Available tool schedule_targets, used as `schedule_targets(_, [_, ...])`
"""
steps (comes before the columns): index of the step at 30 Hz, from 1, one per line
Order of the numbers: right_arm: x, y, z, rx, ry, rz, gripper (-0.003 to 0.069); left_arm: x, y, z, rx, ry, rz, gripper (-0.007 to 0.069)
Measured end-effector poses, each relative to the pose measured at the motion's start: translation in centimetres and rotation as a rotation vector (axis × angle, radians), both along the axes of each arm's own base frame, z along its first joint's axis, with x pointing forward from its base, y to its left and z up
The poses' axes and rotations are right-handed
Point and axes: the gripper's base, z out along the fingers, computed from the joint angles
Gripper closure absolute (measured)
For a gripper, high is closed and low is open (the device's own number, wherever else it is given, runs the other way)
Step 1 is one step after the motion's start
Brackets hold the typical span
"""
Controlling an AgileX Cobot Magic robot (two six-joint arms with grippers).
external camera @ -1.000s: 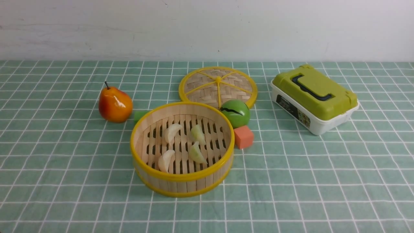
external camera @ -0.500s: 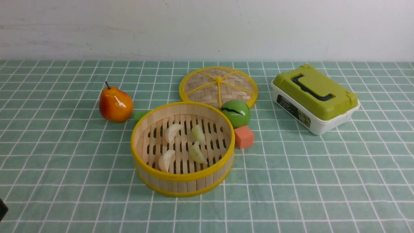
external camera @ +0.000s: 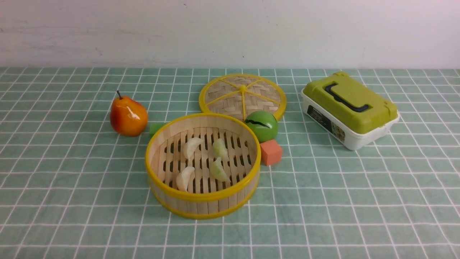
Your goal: Put the dumplings into the steamer on the table with the blue tablecloth.
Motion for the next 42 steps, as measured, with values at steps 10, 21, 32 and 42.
schedule_targets(10, [0.0, 0.0, 0.0, 0.0, 0.0, 0.0, 0.0572, -0.31, -0.09, -1.12, 0.02, 0.12, -0.016, 0.0638])
schedule_targets(21, [0.0, 0.0, 0.0, 0.0, 0.0, 0.0, 0.056, -0.31, -0.1, -1.12, 0.03, 0.118, -0.019, 0.0638])
schedule_targets(32, [0.0, 0.0, 0.0, 0.0, 0.0, 0.0, 0.0546, -0.31, -0.1, -1.12, 0.03, 0.118, -0.019, 0.0638])
schedule_targets(42, [0.0, 0.0, 0.0, 0.0, 0.0, 0.0, 0.0545, -0.31, -0.1, -1.12, 0.03, 0.118, -0.019, 0.0638])
